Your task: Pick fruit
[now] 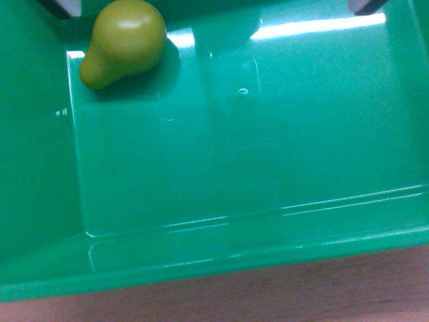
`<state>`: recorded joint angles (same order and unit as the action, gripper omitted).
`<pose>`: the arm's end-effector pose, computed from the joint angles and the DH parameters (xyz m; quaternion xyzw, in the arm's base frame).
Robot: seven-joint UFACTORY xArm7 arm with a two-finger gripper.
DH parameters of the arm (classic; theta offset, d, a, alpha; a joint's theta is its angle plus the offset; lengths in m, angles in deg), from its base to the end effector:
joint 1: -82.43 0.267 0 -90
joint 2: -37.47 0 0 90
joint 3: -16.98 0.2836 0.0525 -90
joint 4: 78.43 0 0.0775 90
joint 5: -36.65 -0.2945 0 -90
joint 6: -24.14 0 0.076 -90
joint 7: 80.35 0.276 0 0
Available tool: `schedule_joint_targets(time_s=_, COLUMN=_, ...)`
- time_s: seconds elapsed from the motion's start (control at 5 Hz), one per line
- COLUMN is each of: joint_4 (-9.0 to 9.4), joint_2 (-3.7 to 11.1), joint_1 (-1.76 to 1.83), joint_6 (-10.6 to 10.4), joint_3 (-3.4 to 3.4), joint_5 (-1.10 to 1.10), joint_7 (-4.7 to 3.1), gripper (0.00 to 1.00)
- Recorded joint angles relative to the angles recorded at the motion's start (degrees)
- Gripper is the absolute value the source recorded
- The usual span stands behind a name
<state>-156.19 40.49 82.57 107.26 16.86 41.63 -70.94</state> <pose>0.4071 -0.0229 0.2615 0.9937 -0.0732 -0.0692 0.0485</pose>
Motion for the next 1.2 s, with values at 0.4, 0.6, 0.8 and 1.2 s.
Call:
schedule_joint_targets(time_s=0.4, joint_4=2.36, joint_2=0.63, joint_1=-0.75, joint_6=-2.45, joint_3=-0.29, joint_5=0.48, joint_7=2.46, gripper=0.0)
schedule_joint_targets(time_s=0.6, joint_4=4.7, joint_2=1.24, joint_1=-1.49, joint_6=-4.87, joint_3=-0.57, joint_5=0.95, joint_7=4.89, gripper=0.0)
schedule_joint_targets(time_s=0.8, joint_4=4.7, joint_2=1.24, joint_1=-1.49, joint_6=-4.87, joint_3=-0.57, joint_5=0.95, joint_7=4.89, gripper=0.0)
schedule_joint_targets(time_s=1.2, joint_4=7.26, joint_2=1.92, joint_1=-2.3, joint_6=-7.54, joint_3=-0.89, joint_5=1.47, joint_7=7.56, gripper=0.0)
